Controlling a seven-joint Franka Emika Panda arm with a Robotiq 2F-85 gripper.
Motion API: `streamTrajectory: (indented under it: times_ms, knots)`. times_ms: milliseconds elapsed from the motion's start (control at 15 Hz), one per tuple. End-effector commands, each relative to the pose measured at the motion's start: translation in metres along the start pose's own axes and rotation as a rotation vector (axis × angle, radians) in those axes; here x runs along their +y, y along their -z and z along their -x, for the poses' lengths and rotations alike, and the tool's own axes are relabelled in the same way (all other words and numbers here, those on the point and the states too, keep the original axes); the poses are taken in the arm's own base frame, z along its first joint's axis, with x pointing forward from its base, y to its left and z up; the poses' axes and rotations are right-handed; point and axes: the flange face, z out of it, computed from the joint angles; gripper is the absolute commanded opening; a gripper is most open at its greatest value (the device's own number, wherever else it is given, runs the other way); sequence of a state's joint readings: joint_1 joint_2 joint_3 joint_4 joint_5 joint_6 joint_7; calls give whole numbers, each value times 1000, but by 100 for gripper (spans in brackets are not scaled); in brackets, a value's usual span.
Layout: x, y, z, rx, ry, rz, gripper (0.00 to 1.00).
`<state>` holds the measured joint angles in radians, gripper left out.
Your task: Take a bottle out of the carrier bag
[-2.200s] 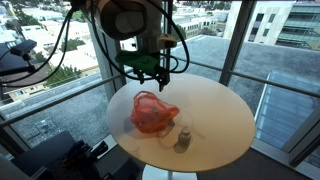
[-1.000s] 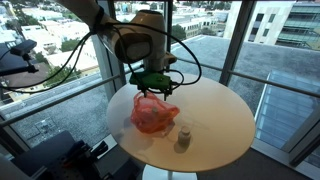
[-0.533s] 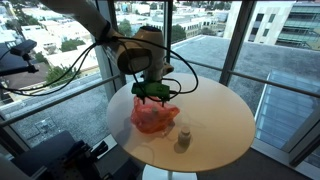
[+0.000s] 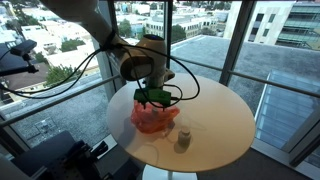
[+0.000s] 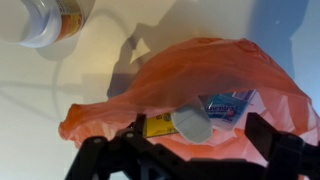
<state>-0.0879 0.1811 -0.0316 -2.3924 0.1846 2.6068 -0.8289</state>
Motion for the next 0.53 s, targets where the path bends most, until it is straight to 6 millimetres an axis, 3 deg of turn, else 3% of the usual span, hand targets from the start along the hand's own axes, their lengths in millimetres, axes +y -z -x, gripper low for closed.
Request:
streamTrajectory:
  times_ms: [0,133,467]
  knots:
    - [4,-6,-5,13,20,-1,100]
    - [2,-9,-6,12,23,-4,74]
    - [0,-12,-10,15,32,3,33]
